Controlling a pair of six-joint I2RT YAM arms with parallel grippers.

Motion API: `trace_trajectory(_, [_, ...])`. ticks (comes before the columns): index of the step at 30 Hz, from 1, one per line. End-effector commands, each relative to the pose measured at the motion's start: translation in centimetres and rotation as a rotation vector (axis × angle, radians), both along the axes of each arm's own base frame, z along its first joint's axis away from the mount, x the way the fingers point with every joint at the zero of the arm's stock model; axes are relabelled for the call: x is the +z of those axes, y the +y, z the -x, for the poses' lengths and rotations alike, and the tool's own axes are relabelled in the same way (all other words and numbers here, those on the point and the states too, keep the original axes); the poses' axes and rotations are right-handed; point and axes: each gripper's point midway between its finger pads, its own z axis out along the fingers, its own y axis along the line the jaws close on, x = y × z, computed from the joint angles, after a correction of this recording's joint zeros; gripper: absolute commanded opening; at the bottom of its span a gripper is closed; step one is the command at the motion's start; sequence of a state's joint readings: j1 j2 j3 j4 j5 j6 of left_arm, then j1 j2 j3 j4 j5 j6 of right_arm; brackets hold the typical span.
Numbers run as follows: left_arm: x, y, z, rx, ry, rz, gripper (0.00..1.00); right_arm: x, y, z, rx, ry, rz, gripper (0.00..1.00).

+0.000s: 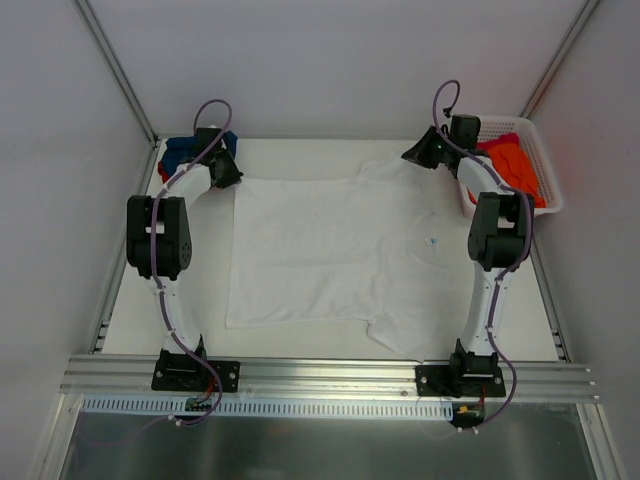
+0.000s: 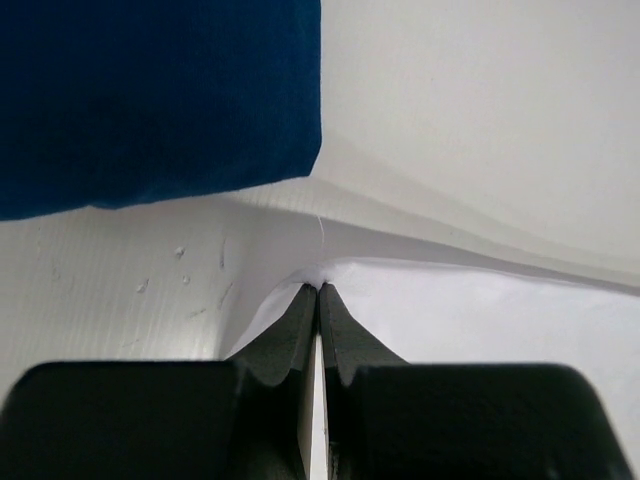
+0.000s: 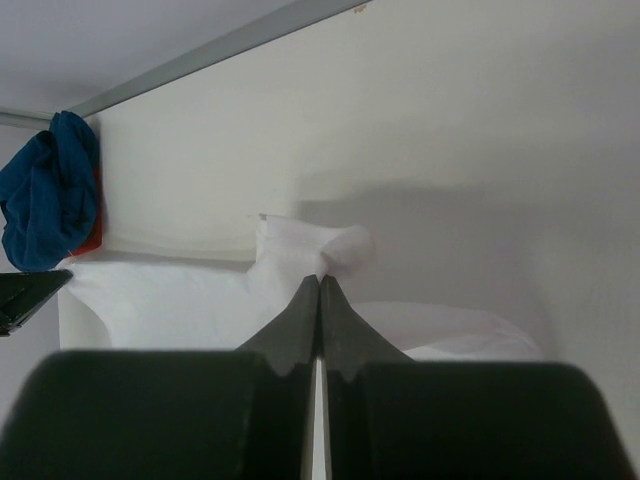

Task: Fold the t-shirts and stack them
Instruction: Fold the tshirt

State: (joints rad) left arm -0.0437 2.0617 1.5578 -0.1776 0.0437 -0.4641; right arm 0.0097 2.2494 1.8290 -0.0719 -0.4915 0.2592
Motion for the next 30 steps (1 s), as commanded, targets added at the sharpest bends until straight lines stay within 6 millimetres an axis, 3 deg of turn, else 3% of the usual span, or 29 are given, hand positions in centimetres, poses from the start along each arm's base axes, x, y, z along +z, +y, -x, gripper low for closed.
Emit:
trace_trajectory(1, [3.4, 1.0, 0.6, 0.012, -0.062, -0.019, 0.00, 4.6, -0.5, 0.8, 0.009, -0.102, 0.034, 0.00])
trace_trajectory(4, [4.0, 1.2, 1.5, 0.015, -0.068, -0.028, 0.00, 6.1, -0.7, 1.9, 0.002, -0.123, 0.046, 0.00])
trace_trajectory(11, [4.6, 1.3, 3.2, 0.022, -0.068, -0.022, 0.00, 6.6, -0.9, 4.3, -0.009, -0.110, 0.052, 0.00])
trace_trajectory(16, [5.1, 1.4, 4.5, 0.024, -0.074, -0.029, 0.00, 8.3, -1.1, 6.3, -0.013, -0.133, 0.064, 0.00])
trace_trajectory(30, [4.9, 1.3, 7.9, 0.031, -0.059, -0.014, 0.00, 8.2, -1.6, 12.3, -0.044, -0.103, 0.073, 0.00])
